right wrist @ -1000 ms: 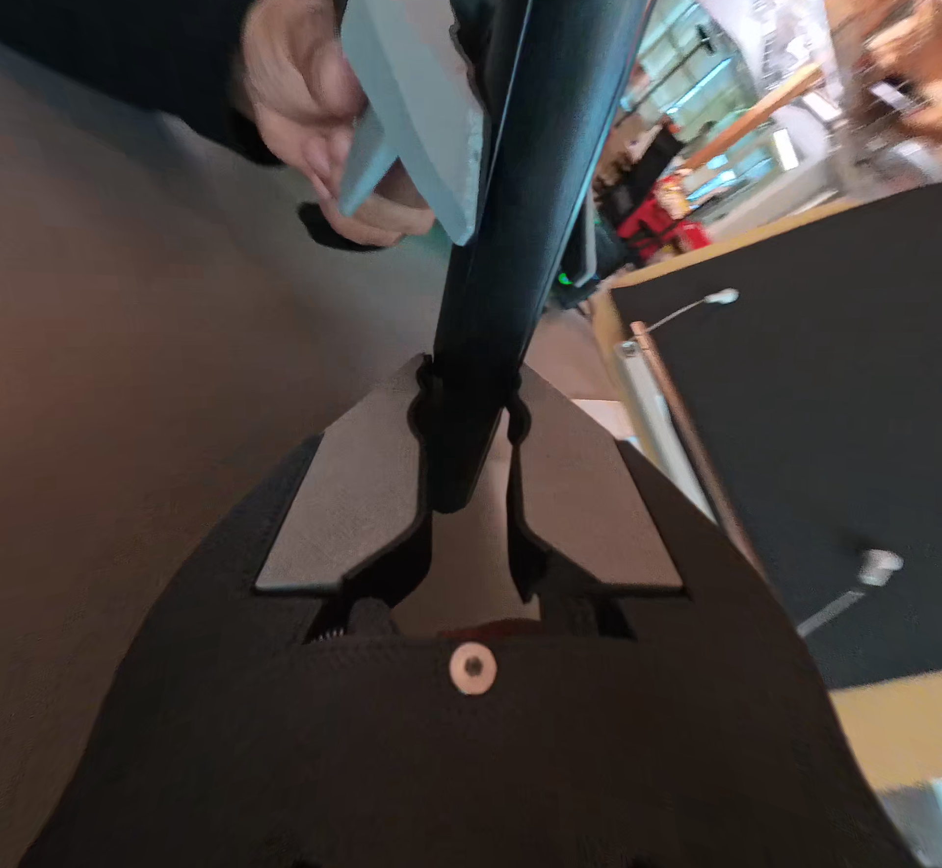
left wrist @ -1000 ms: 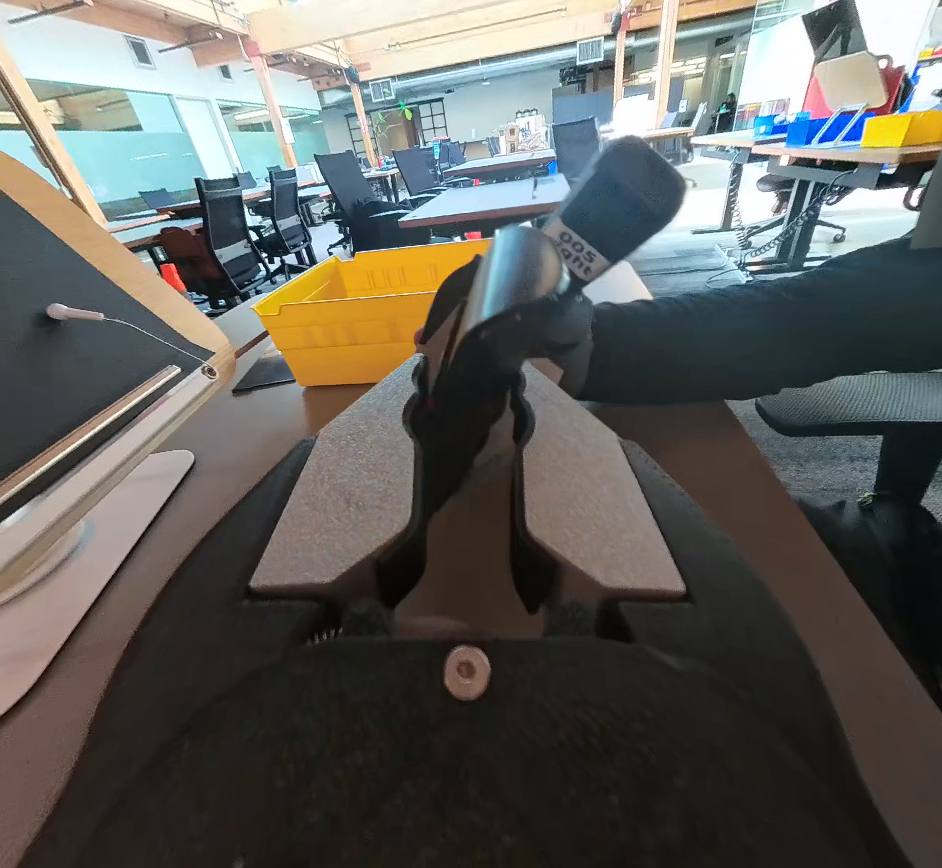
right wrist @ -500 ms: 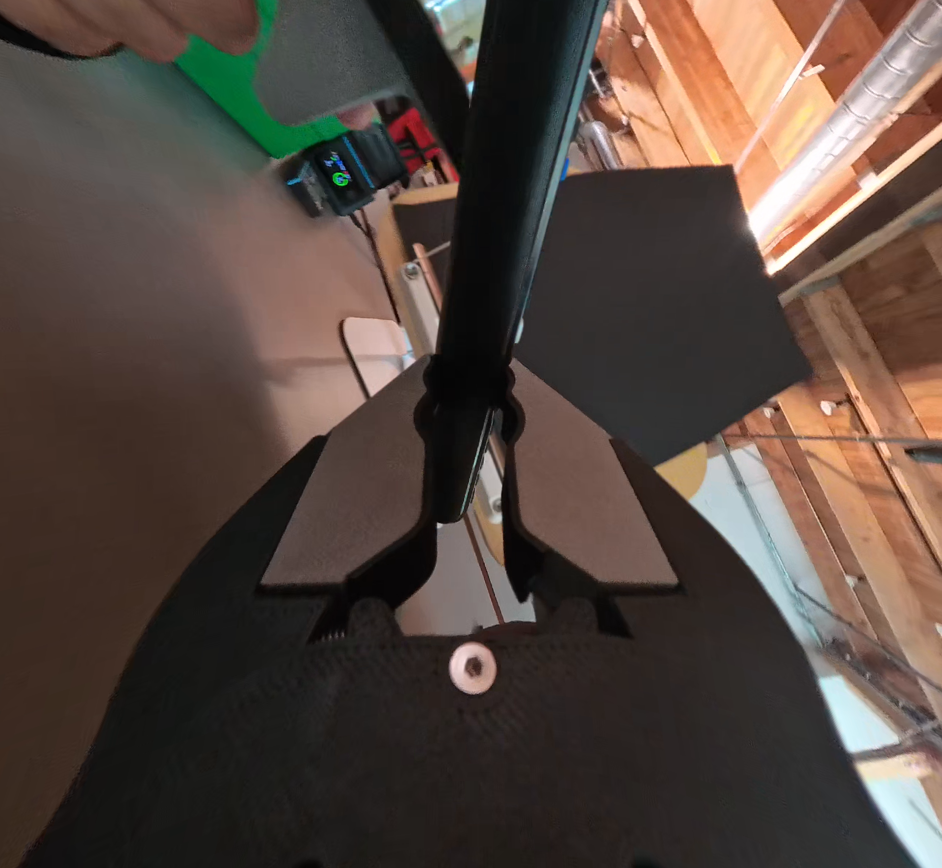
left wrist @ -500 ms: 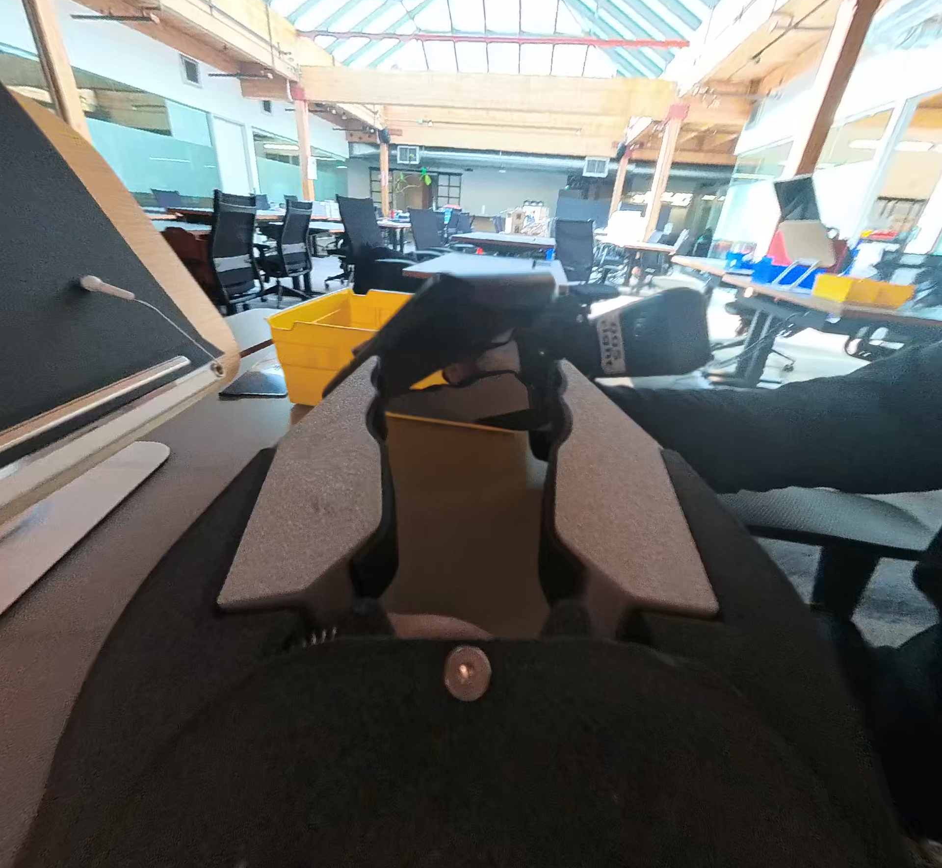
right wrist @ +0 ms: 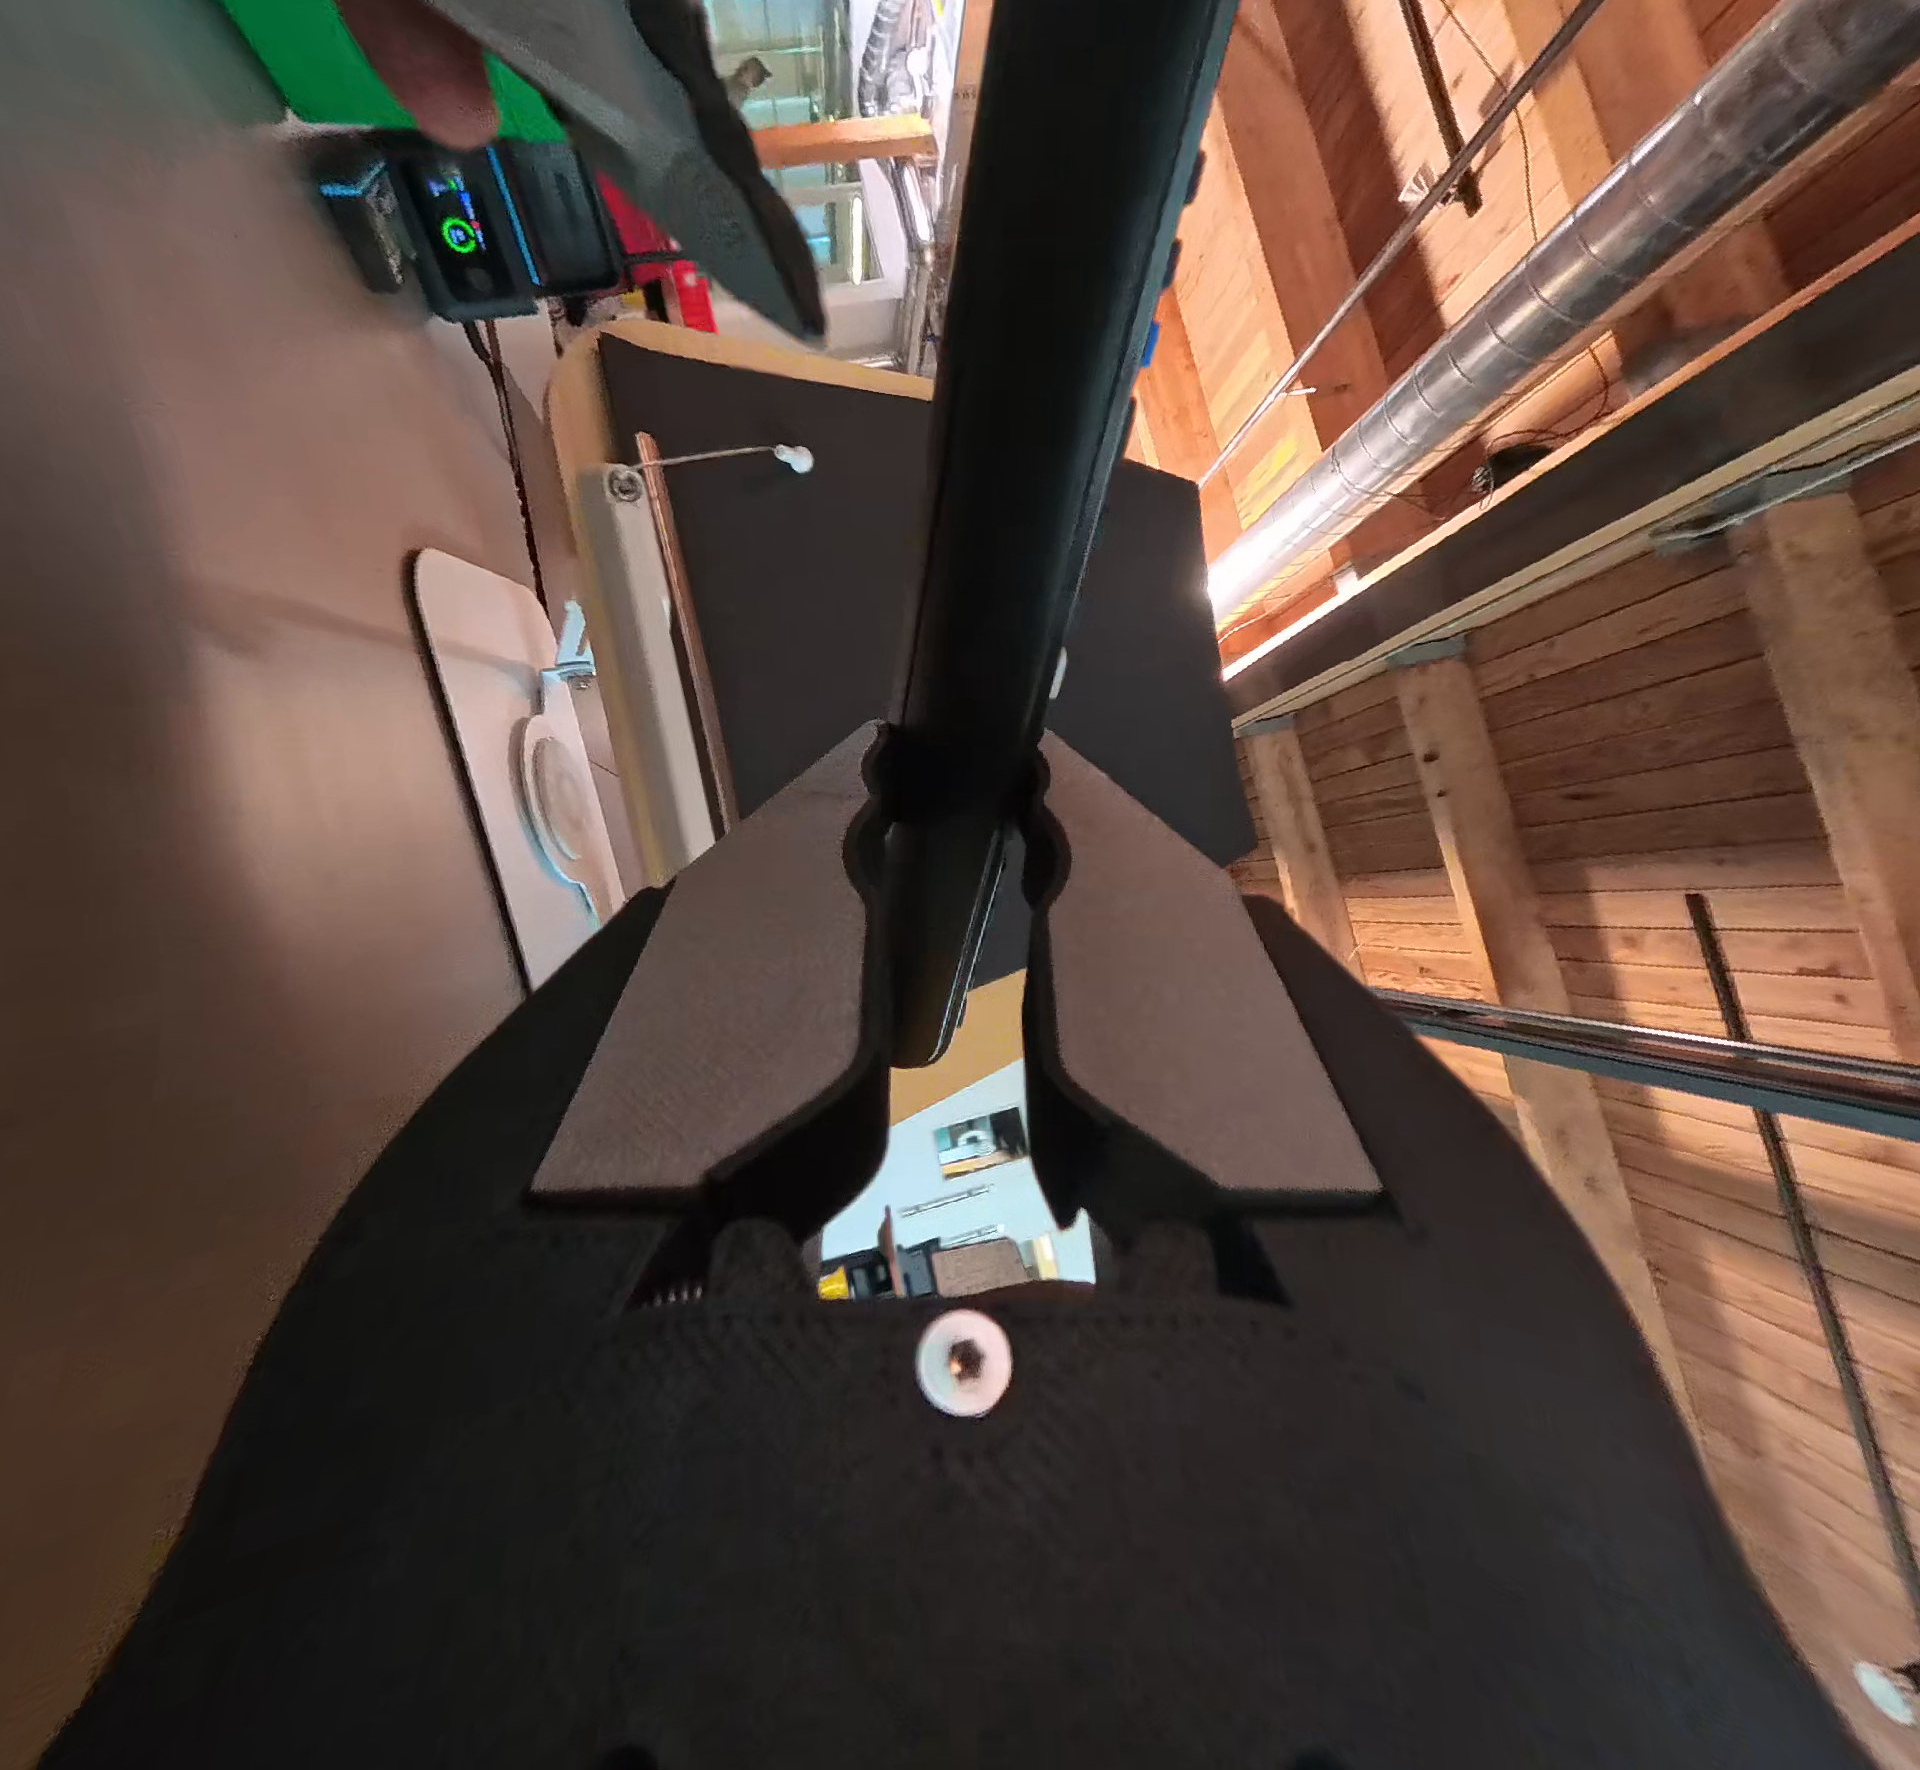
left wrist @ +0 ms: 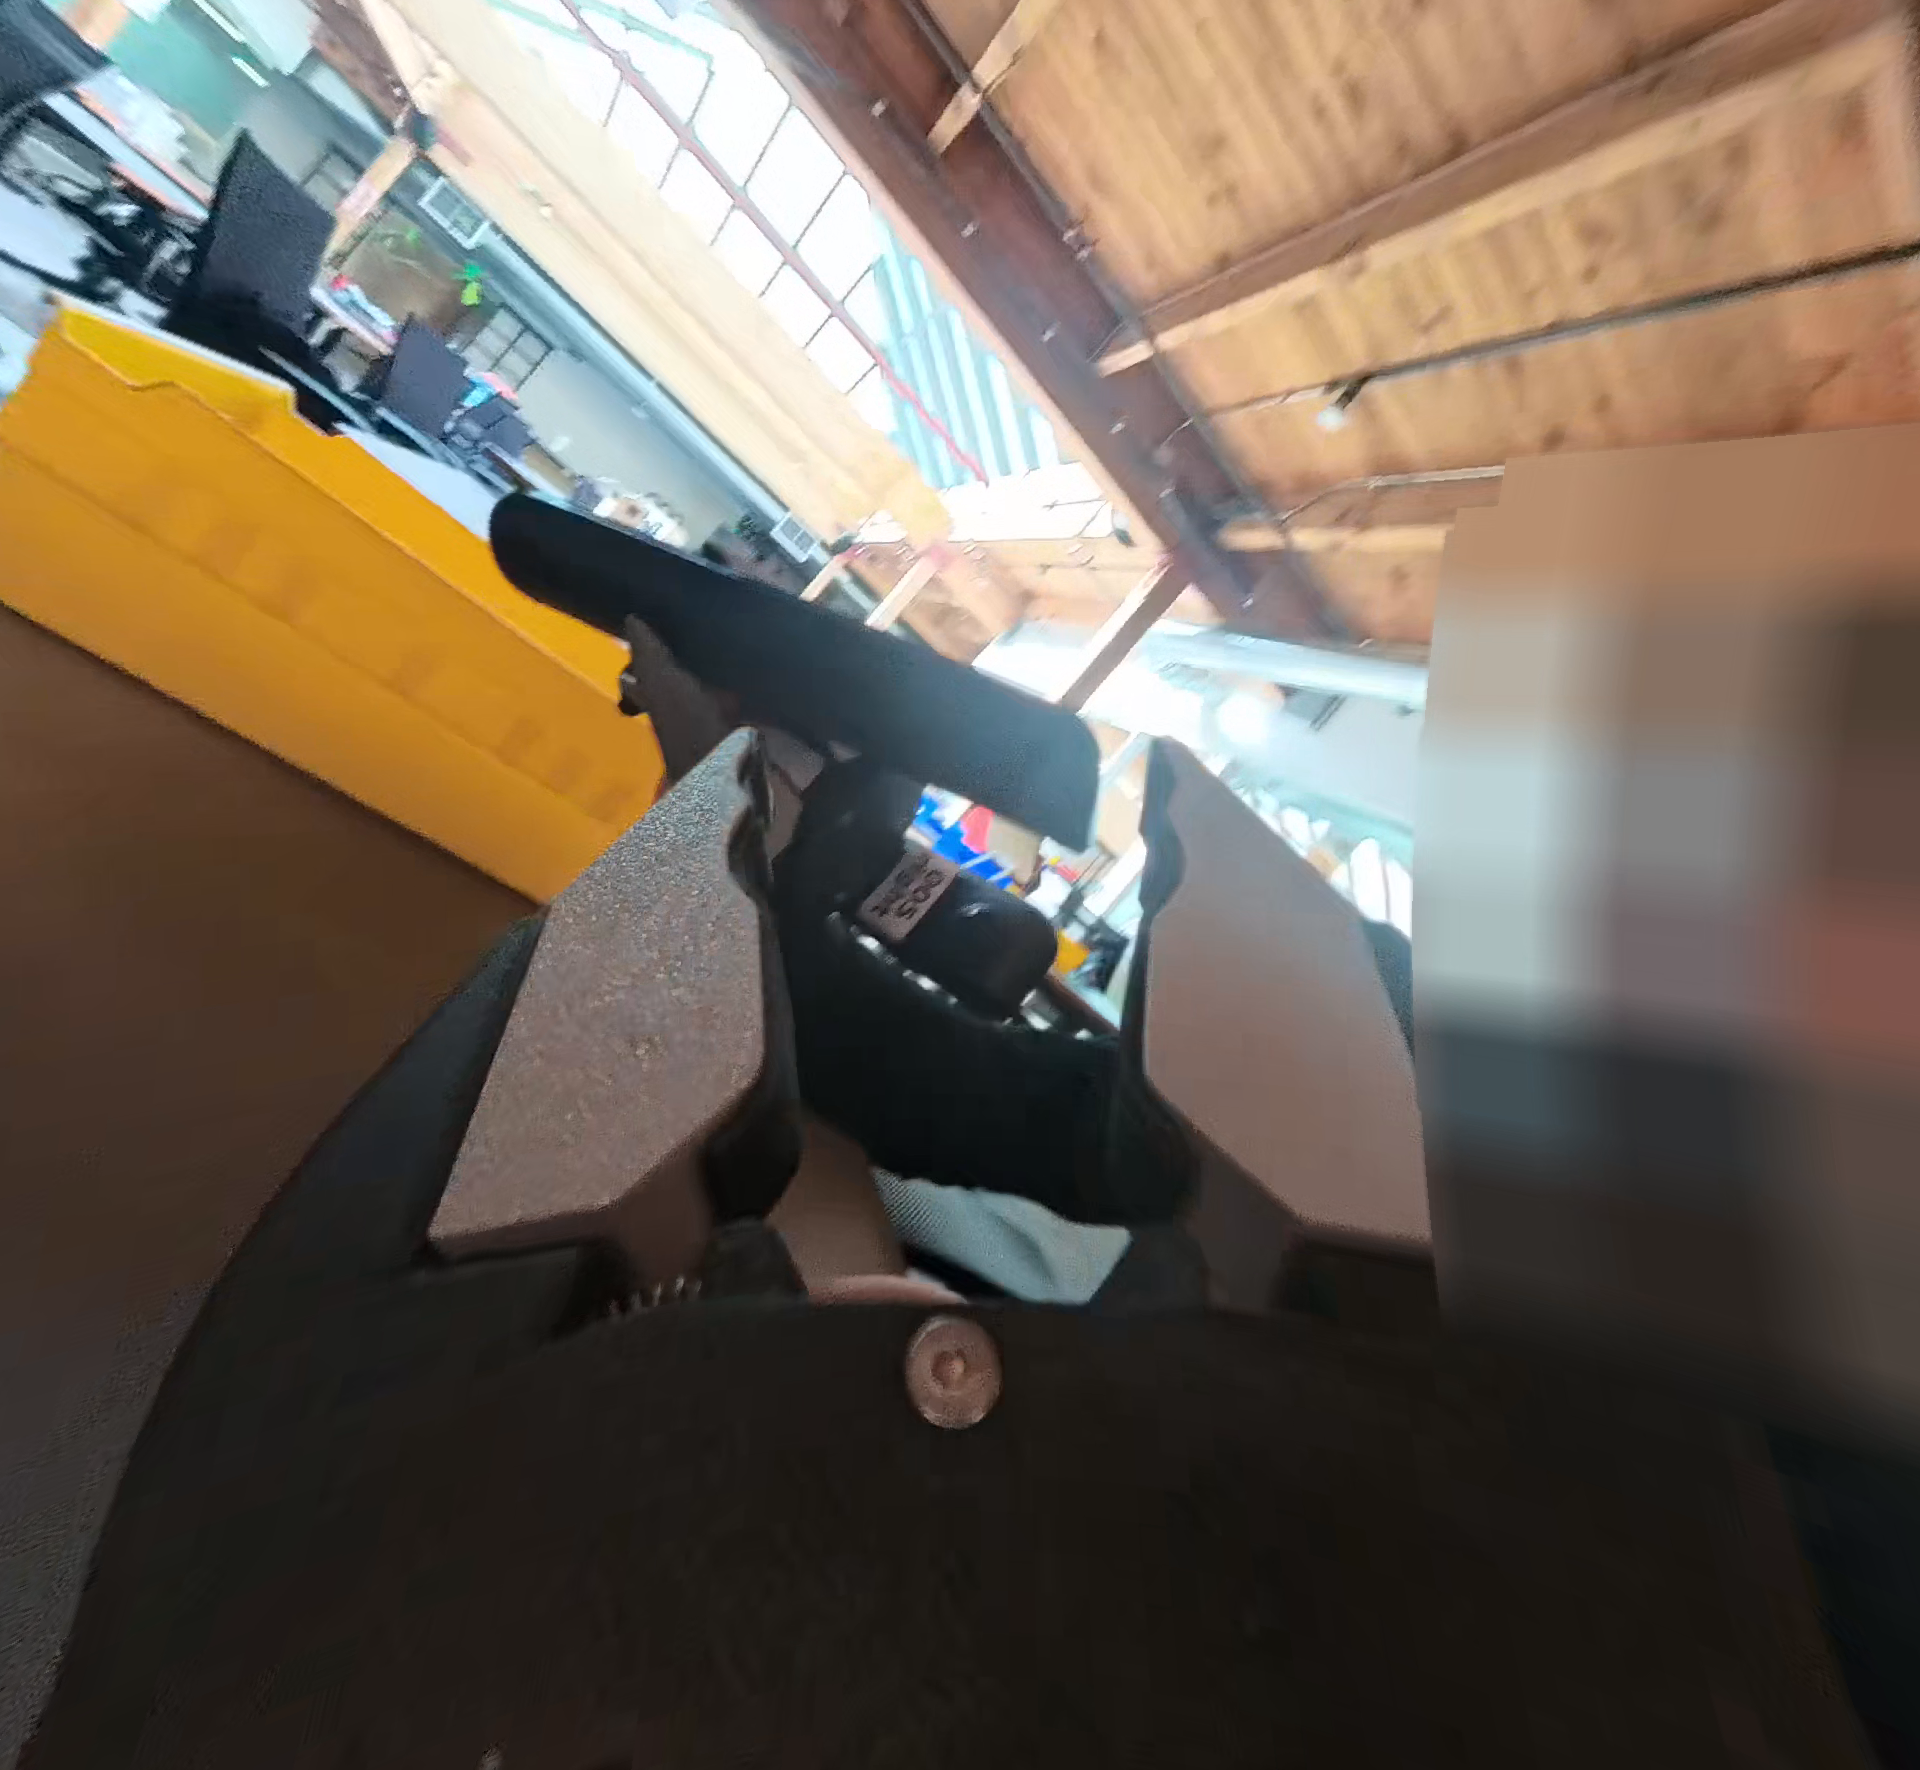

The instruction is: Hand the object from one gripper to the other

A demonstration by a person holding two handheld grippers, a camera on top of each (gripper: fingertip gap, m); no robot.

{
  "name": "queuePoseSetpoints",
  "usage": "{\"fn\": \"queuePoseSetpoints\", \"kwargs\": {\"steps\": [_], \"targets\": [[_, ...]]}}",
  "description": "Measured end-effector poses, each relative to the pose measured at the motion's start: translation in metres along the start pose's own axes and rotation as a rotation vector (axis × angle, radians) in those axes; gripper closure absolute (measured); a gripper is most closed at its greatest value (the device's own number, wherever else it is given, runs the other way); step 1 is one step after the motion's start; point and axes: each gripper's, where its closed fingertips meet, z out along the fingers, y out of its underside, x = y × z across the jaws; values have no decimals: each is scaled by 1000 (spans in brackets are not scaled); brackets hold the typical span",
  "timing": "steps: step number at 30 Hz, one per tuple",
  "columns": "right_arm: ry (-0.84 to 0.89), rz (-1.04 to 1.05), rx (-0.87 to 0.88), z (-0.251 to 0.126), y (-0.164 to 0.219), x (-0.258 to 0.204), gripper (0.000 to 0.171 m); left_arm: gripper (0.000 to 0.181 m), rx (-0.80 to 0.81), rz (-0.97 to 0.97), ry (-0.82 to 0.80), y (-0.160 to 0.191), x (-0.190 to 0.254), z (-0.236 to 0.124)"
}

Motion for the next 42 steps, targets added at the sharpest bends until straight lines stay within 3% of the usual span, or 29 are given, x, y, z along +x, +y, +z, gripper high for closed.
{"fn": "queuePoseSetpoints", "kwargs": {"steps": [3,6,10,12,15,17,22,27,35,38,42], "targets": [[-21,-71,10,3,-8,-10,151,111,-10,-16,-64,1,-9,-2],[-45,-185,30,8,-21,-26,151,110,-134,-16,-160,24,-27,1],[-75,-297,60,11,-37,-46,151,114,-306,-25,-162,57,-33,8],[-60,-339,63,12,-40,-47,150,124,-367,14,-196,67,-39,6],[-44,-350,80,12,-44,-48,145,152,-428,93,-310,73,-60,-2],[-39,-355,76,14,-42,-51,142,154,-452,172,-388,72,-71,-6],[-120,-196,96,11,-38,-59,131,158,-534,571,-728,47,-98,-30],[-146,77,91,8,-29,-46,131,158,-774,1208,-1164,9,-117,-70],[-298,71,41,6,-36,-77,125,158,-1002,1715,-1154,16,-113,-54],[-348,28,-29,8,-29,-88,144,158,-1089,1893,-1111,24,-111,-46],[-456,127,-143,8,-19,-98,151,158,-1088,1974,-1090,26,-113,-42]]}}
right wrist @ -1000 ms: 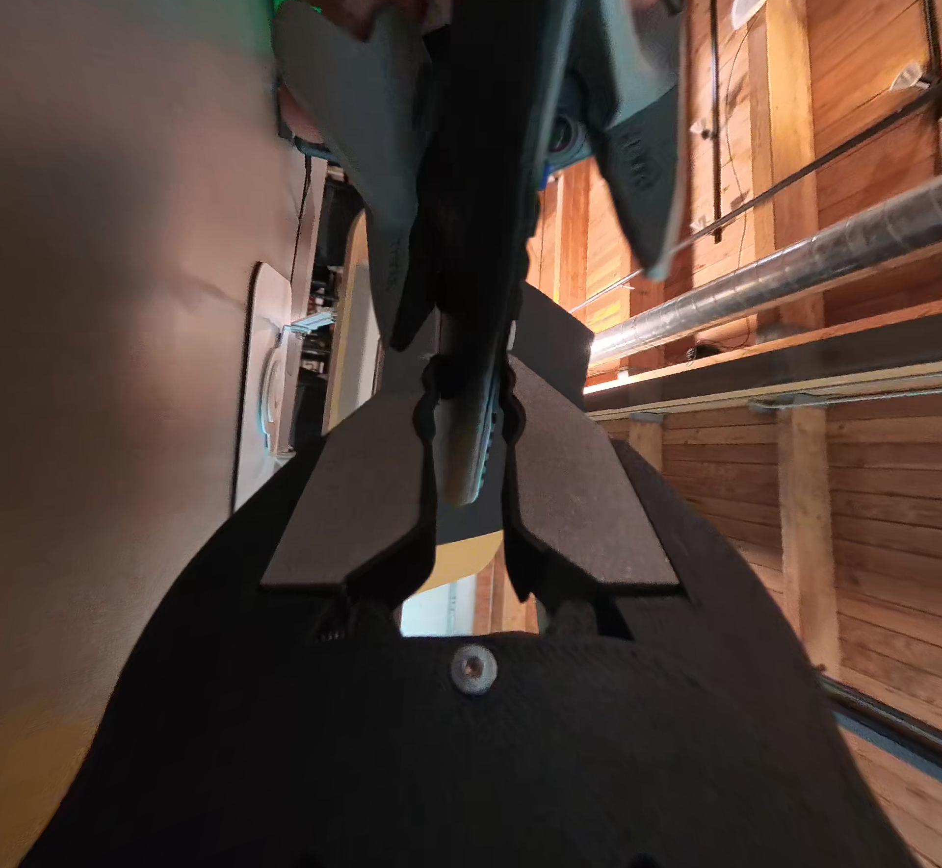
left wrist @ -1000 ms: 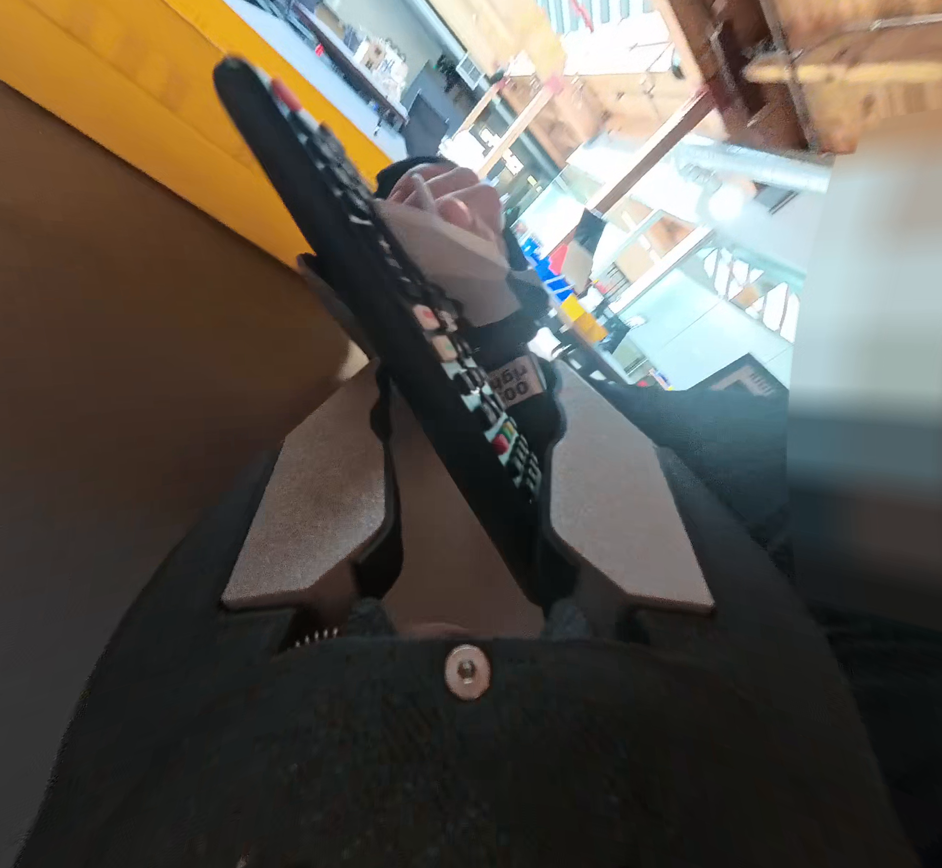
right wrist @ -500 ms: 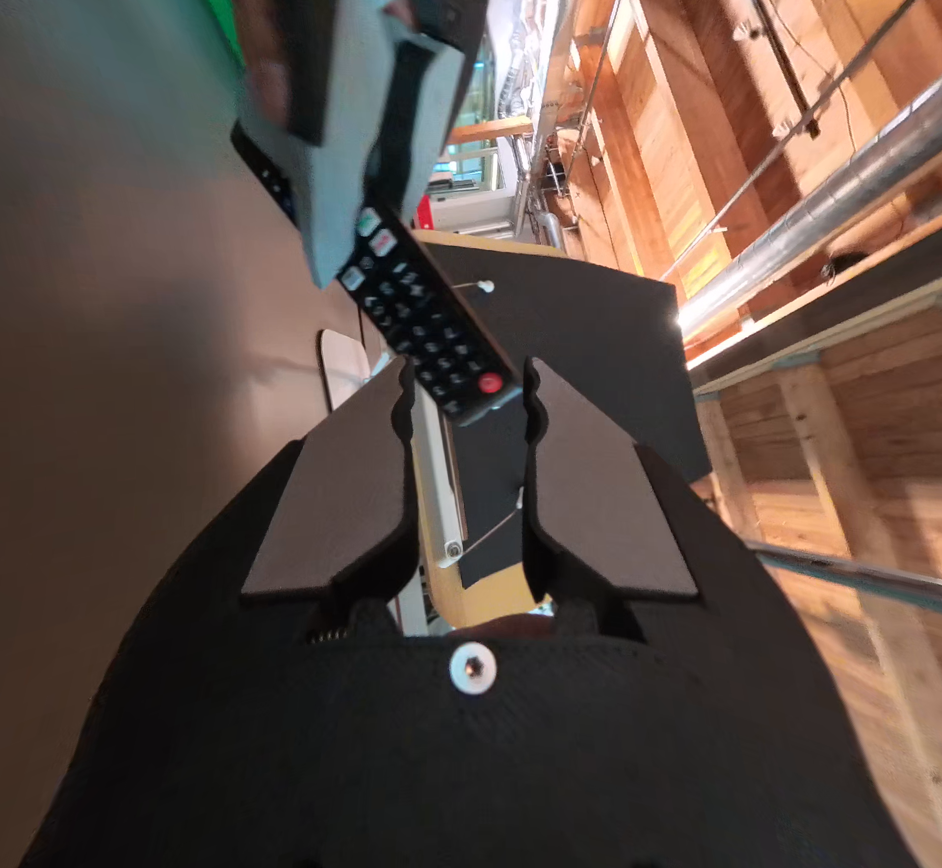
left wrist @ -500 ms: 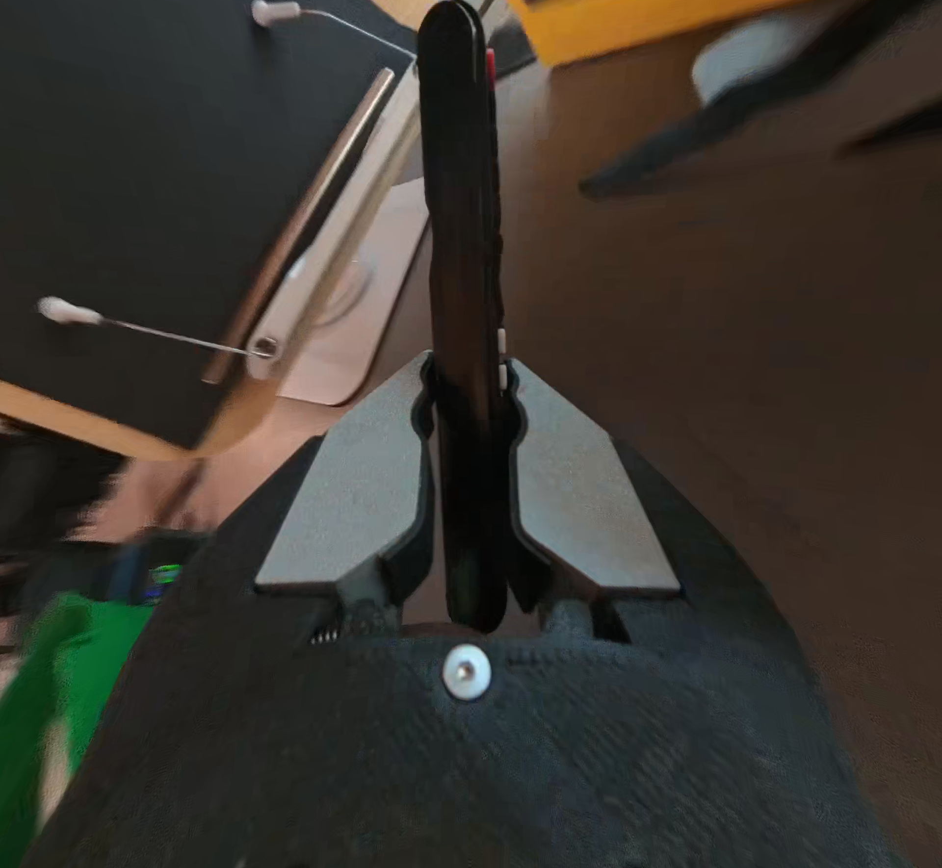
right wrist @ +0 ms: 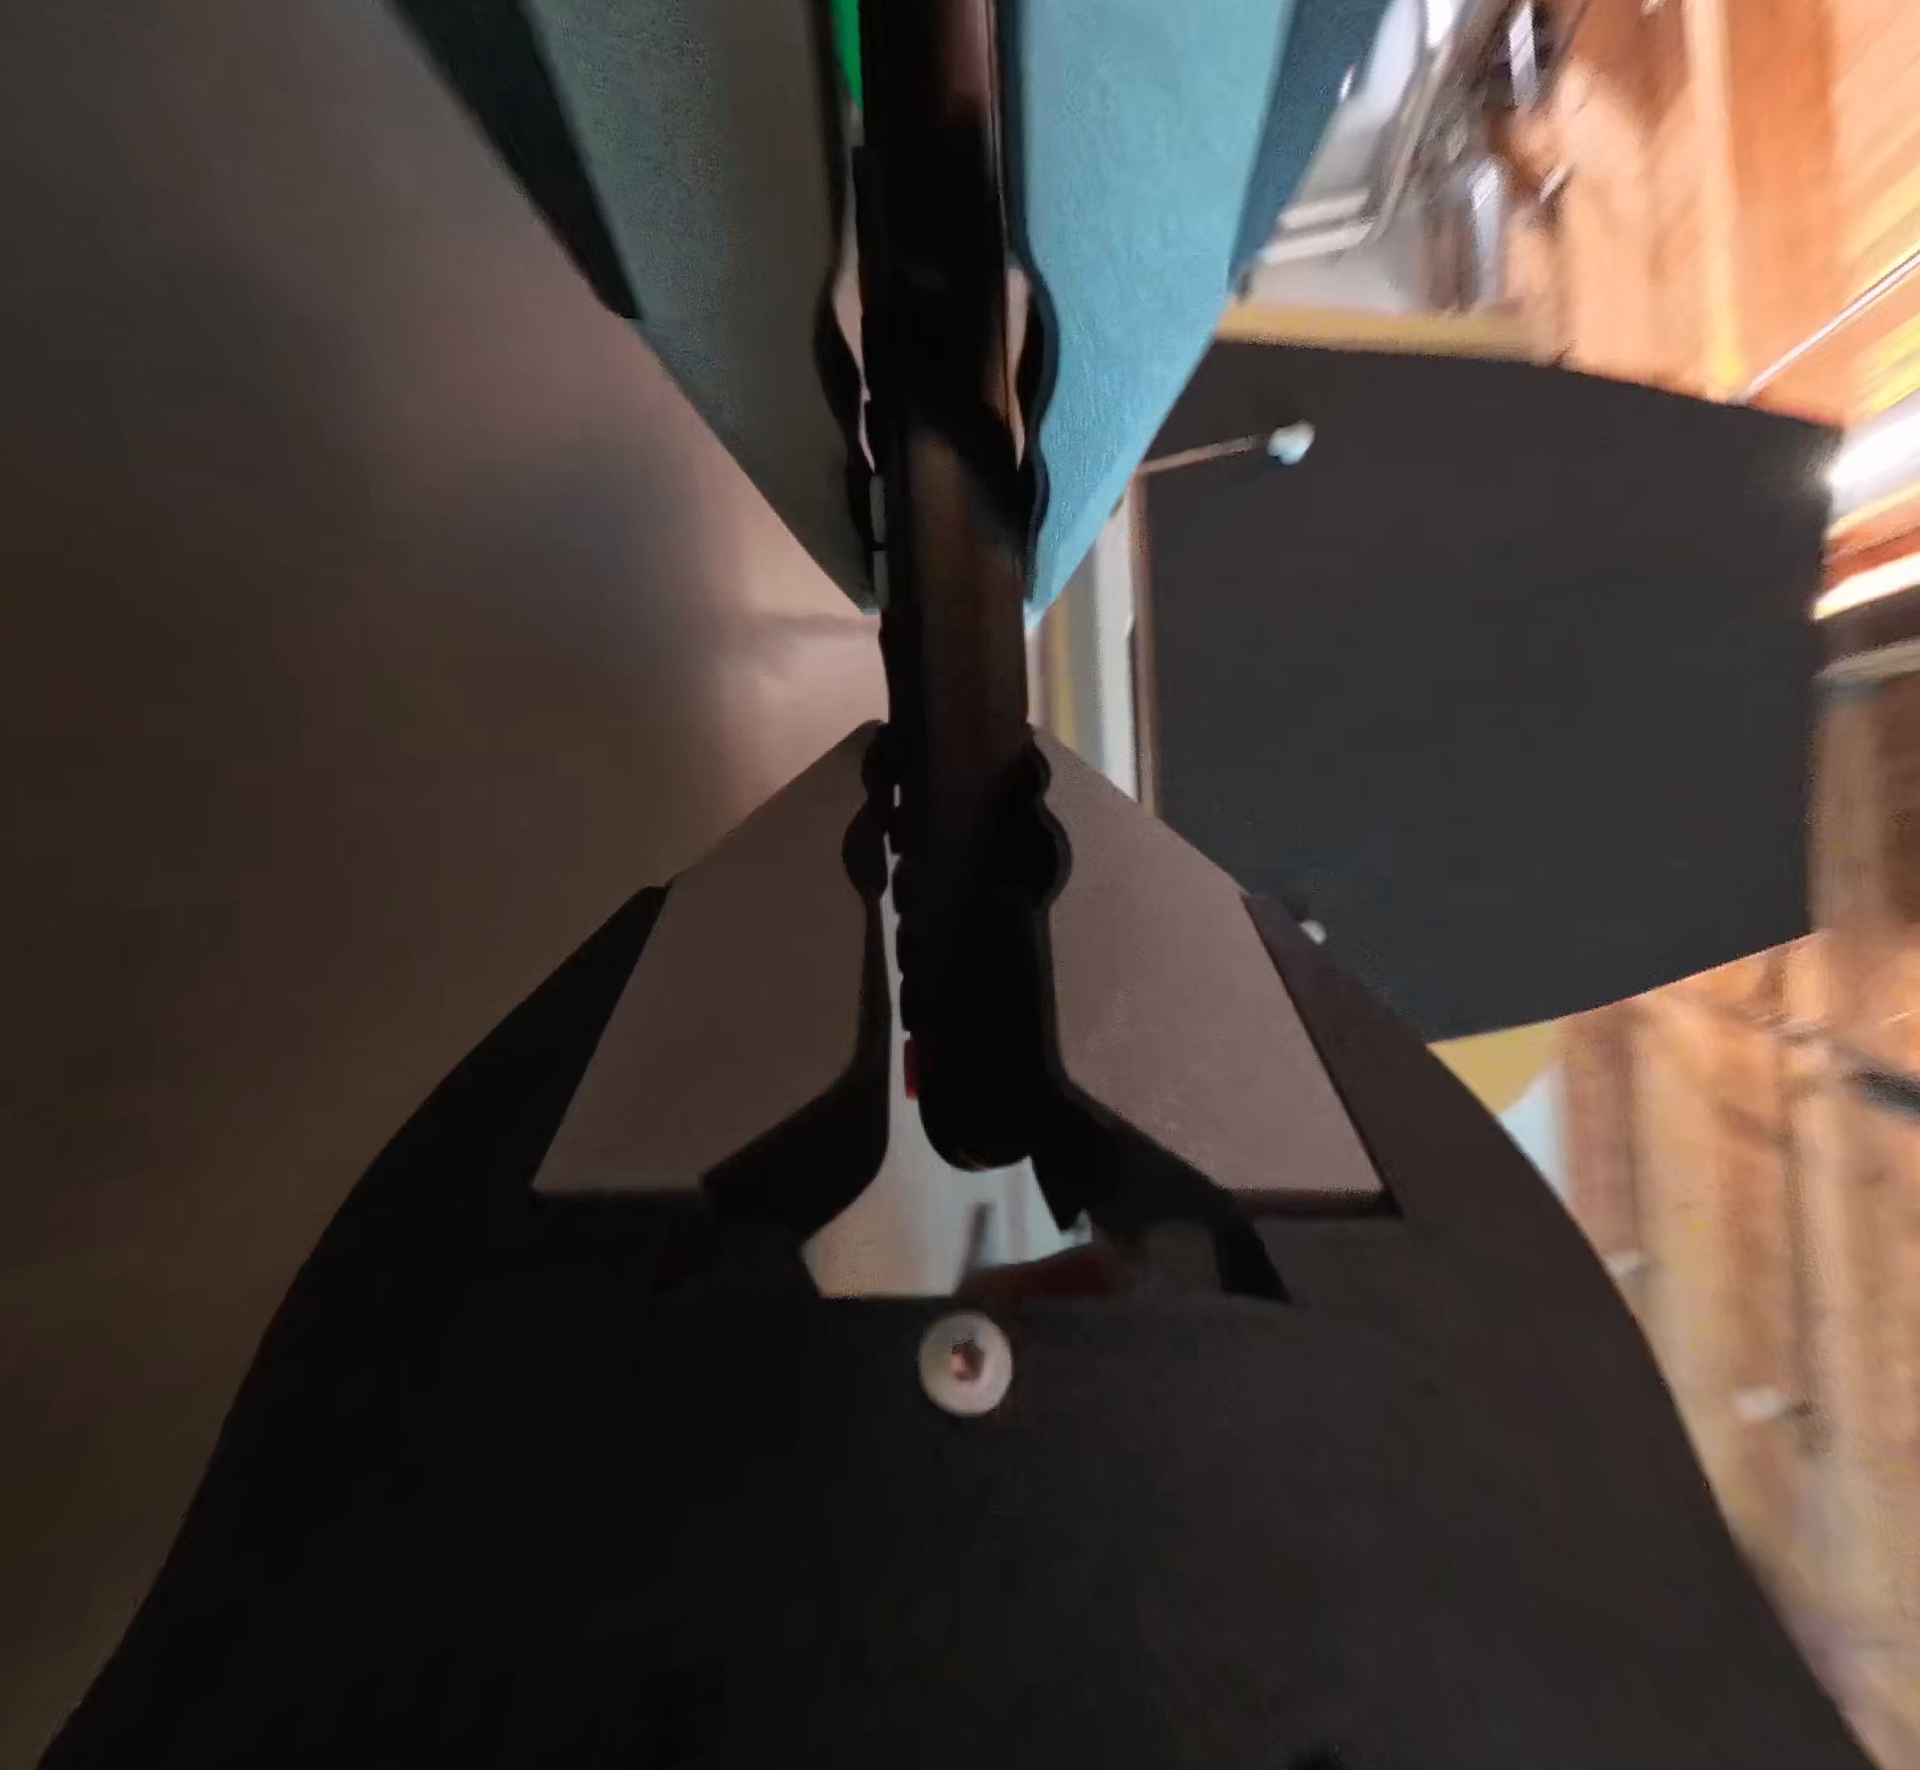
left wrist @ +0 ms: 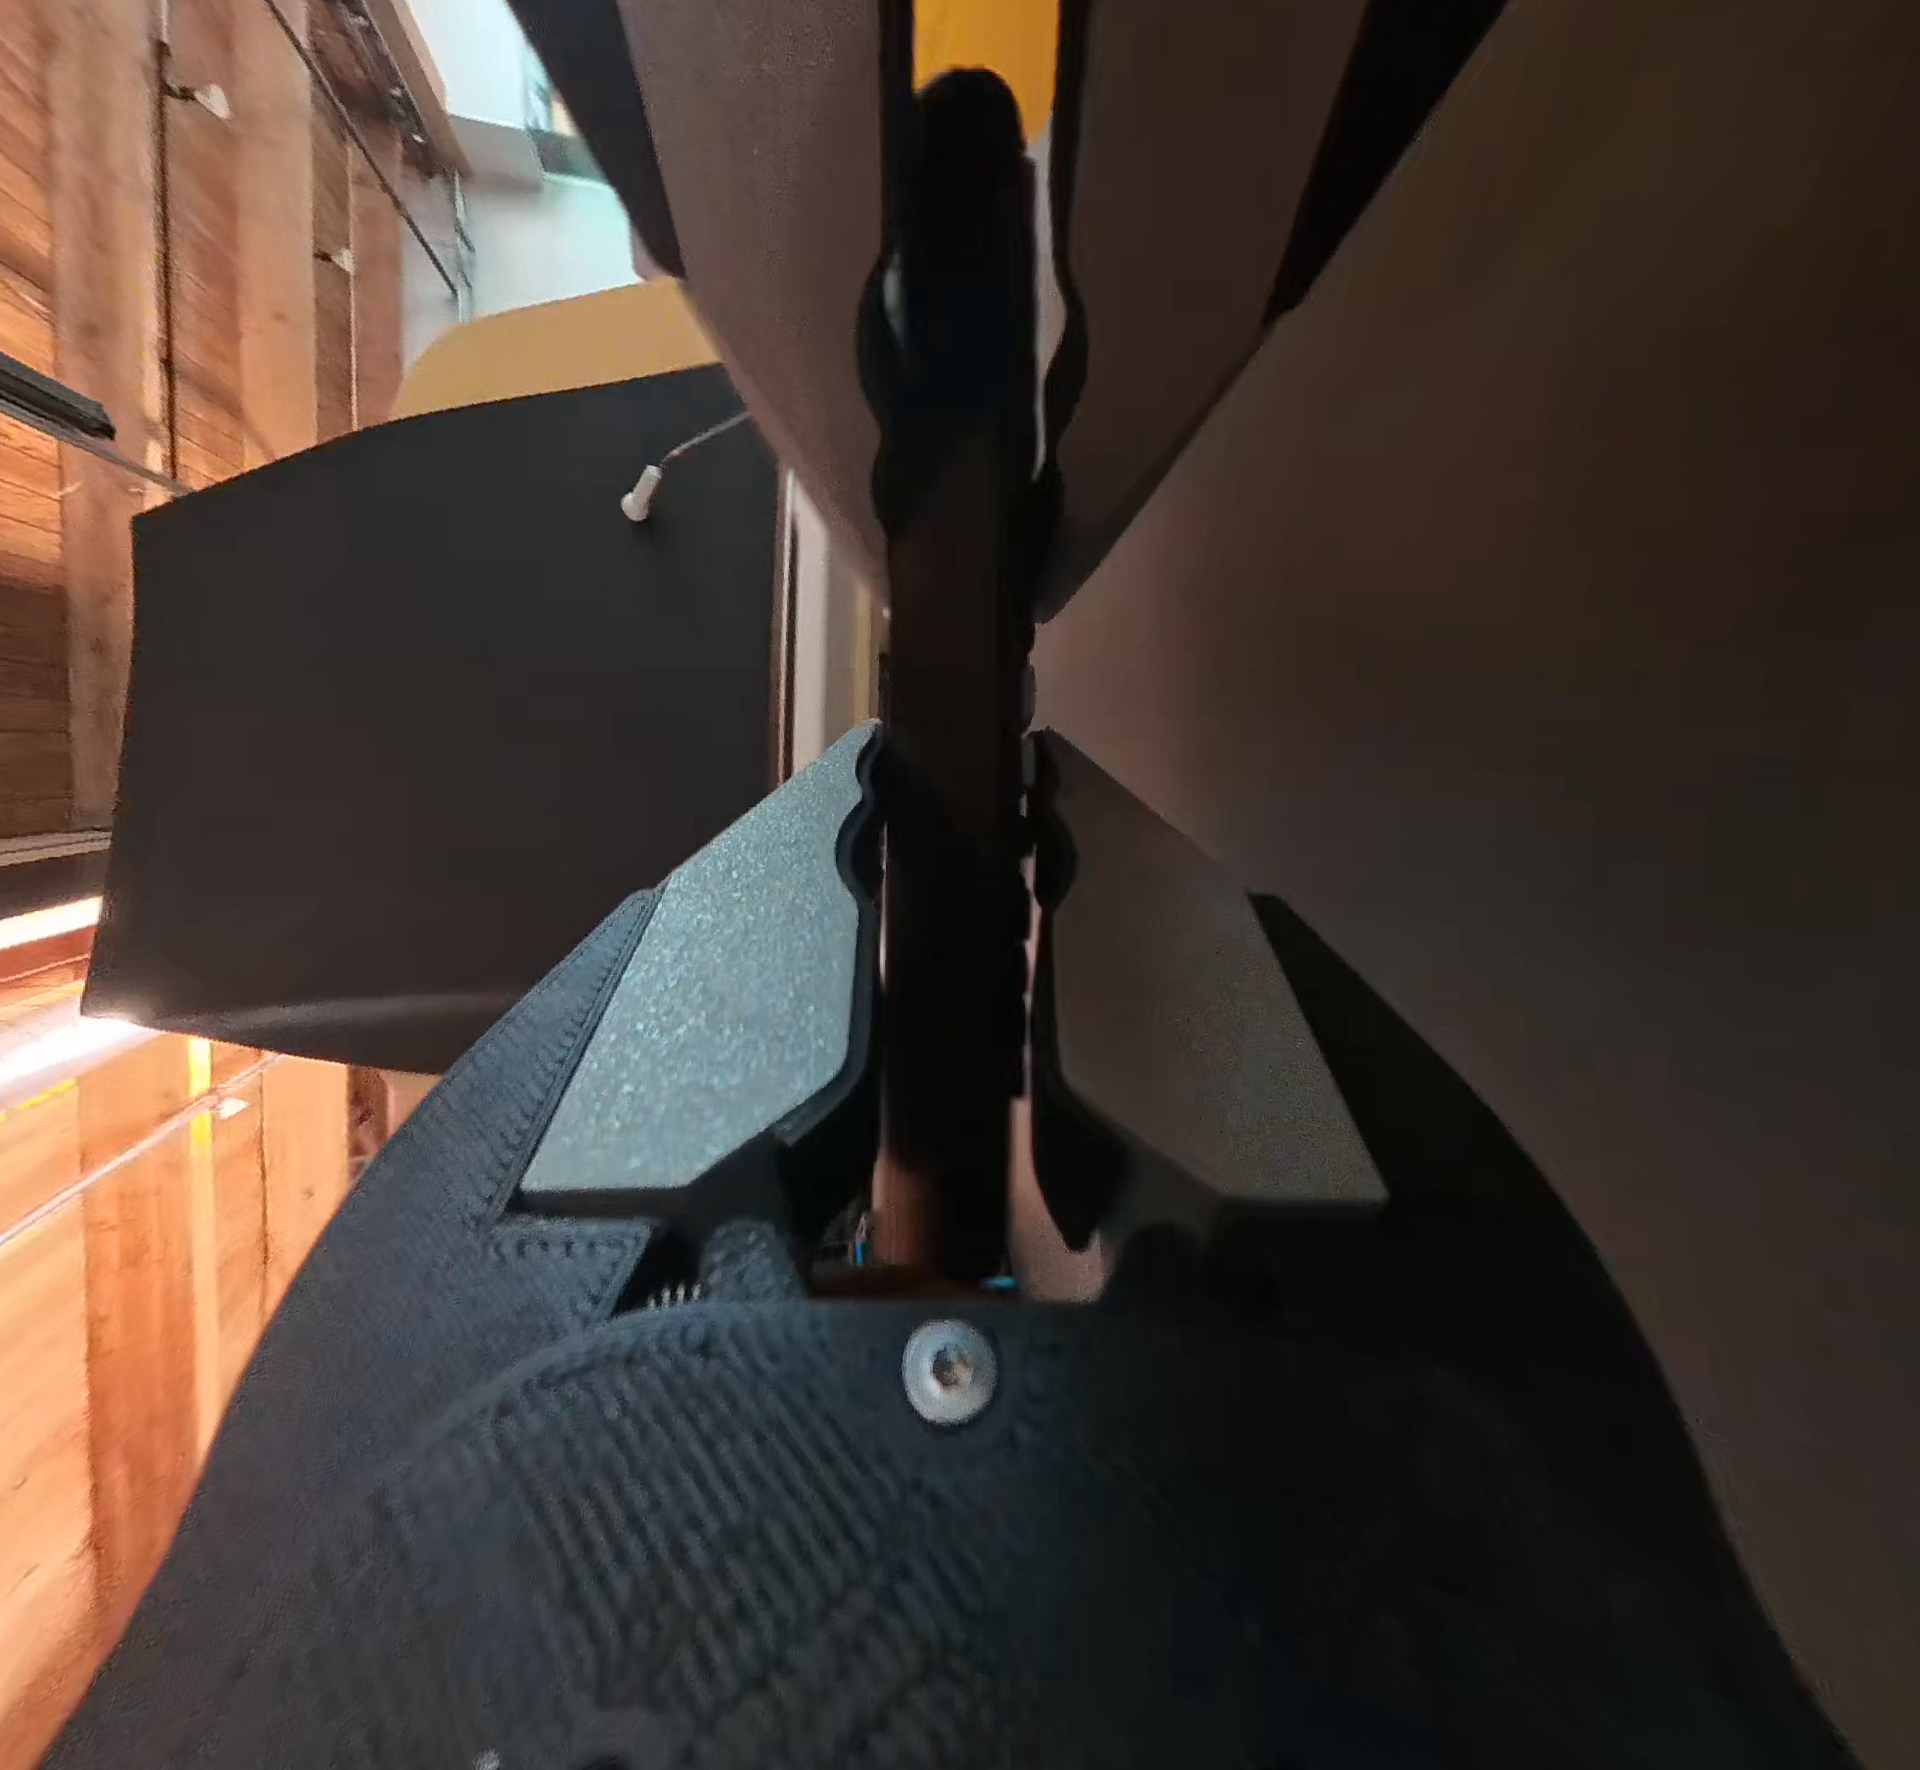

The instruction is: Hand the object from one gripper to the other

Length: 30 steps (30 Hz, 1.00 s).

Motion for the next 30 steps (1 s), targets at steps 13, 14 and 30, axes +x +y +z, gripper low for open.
{"fn": "queuePoseSetpoints", "kwargs": {"steps": [13,14,30], "targets": [[-590,1295,108,-23,12,6,152,121,53,1,-351,4,-55,-19],[-673,1396,151,-29,6,7,152,119,58,42,-373,1,-55,-19],[-1077,1532,635,-83,-54,43,95,157,260,-250,-192,-28,-42,-24]]}}
